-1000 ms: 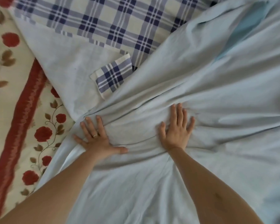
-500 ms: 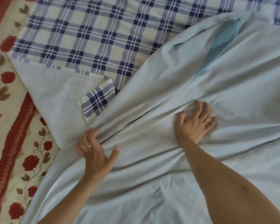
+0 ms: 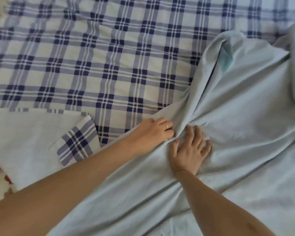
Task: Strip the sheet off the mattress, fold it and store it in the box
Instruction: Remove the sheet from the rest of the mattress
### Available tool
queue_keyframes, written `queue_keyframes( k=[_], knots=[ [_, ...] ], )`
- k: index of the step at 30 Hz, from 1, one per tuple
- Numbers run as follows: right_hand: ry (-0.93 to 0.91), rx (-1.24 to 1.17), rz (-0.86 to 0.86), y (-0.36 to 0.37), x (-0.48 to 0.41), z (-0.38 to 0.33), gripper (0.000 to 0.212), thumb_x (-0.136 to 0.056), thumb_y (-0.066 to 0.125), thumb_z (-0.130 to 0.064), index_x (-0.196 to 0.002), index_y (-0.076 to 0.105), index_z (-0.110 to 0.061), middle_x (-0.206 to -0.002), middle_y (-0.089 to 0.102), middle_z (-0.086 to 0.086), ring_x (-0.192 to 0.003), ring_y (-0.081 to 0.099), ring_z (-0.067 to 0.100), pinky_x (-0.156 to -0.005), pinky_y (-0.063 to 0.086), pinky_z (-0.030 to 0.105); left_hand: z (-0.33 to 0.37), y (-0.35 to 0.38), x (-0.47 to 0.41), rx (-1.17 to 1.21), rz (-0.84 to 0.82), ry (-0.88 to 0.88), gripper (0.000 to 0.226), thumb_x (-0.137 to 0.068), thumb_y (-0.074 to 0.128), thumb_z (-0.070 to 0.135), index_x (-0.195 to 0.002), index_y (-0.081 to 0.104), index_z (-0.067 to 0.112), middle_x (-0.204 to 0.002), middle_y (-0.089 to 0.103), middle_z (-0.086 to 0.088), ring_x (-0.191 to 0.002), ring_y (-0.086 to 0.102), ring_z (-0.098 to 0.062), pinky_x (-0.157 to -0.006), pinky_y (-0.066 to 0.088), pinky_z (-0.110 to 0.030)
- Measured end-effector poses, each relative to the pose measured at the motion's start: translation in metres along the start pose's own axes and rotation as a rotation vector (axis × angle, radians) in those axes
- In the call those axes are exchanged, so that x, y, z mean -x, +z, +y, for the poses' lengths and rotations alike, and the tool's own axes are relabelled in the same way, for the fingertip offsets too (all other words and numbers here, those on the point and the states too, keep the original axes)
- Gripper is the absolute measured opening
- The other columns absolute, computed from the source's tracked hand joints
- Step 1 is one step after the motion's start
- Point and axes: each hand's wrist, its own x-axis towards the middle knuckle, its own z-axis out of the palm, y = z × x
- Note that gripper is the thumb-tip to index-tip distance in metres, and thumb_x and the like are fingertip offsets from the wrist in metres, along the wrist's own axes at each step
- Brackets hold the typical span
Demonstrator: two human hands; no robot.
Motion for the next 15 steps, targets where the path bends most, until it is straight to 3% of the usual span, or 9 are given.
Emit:
queue_keyframes(
  k=[1,3,5,8,10,12,15],
  knots=[
    [0.0,0.001,0.005,0.0,0.0,0.001,0.064,-0.078,0.036,-0.043,-0.136,0.044,-0.017,-0.146,0.04,0.01,-0.135,0.033,0.027,-0.113,0.014,0.051,0.001,0.004,0.003,0.075,-0.059,-0.096,0.02,-0.083,0.05,0.008,-0.101,0.058,0.014,-0.106,0.055,-0.003,-0.089,0.056,-0.022,-0.064,0.049,-0.036],
    [-0.001,0.012,0.016,0.0,-0.001,0.001,0.064,-0.078,0.038,-0.043,-0.136,0.043,-0.017,-0.146,0.041,0.01,-0.134,0.033,0.026,-0.112,0.014,0.05,-0.001,0.0,-0.011,0.345,-0.156,-0.382,0.042,-0.085,0.061,0.021,-0.123,0.043,0.018,-0.123,0.049,0.002,-0.098,0.055,-0.016,-0.075,0.048,-0.033],
    [-0.007,0.022,0.018,0.001,-0.001,-0.001,0.063,-0.078,0.038,-0.044,-0.137,0.04,-0.019,-0.146,0.04,0.01,-0.134,0.031,0.025,-0.113,0.012,0.049,-0.012,-0.004,-0.043,0.641,-0.208,-0.603,0.066,-0.082,0.068,0.024,-0.135,0.029,0.019,-0.124,0.055,0.001,-0.1,0.06,-0.014,-0.083,0.051,-0.032],
    [-0.004,0.042,-0.012,0.002,0.001,0.002,0.063,-0.081,0.036,-0.045,-0.137,0.039,-0.017,-0.147,0.04,0.011,-0.135,0.03,0.026,-0.114,0.01,0.049,-0.023,-0.008,-0.096,0.975,-0.331,-0.796,0.084,-0.077,0.073,0.03,-0.141,0.019,0.02,-0.127,0.054,-0.002,-0.105,0.061,-0.02,-0.085,0.055,-0.038],
    [0.009,0.049,-0.038,0.002,0.0,0.001,0.063,-0.081,0.036,-0.045,-0.137,0.041,-0.015,-0.146,0.04,0.011,-0.136,0.03,0.026,-0.114,0.008,0.049,-0.016,-0.005,-0.106,0.963,-0.344,-0.839,0.093,-0.073,0.077,0.04,-0.142,0.019,0.014,-0.133,0.048,-0.003,-0.117,0.053,-0.02,-0.094,0.048,-0.035],
    [0.014,0.034,-0.054,0.001,-0.001,-0.001,0.063,-0.081,0.036,-0.045,-0.138,0.041,-0.018,-0.147,0.04,0.009,-0.137,0.03,0.025,-0.115,0.006,0.047,-0.015,-0.002,-0.101,0.918,-0.204,-0.864,0.075,-0.077,0.075,0.027,-0.137,0.034,0.007,-0.13,0.051,-0.006,-0.116,0.052,-0.022,-0.09,0.043,-0.029],
    [0.001,-0.001,-0.019,-0.001,0.005,0.001,0.061,-0.079,0.038,-0.047,-0.134,0.045,-0.022,-0.142,0.045,0.006,-0.134,0.035,0.022,-0.114,0.006,0.044,-0.044,-0.018,-0.085,0.932,0.153,-1.022,0.034,-0.083,0.061,0.007,-0.117,0.058,0.001,-0.108,0.064,-0.014,-0.098,0.061,-0.026,-0.082,0.047,-0.032]
  ],
)
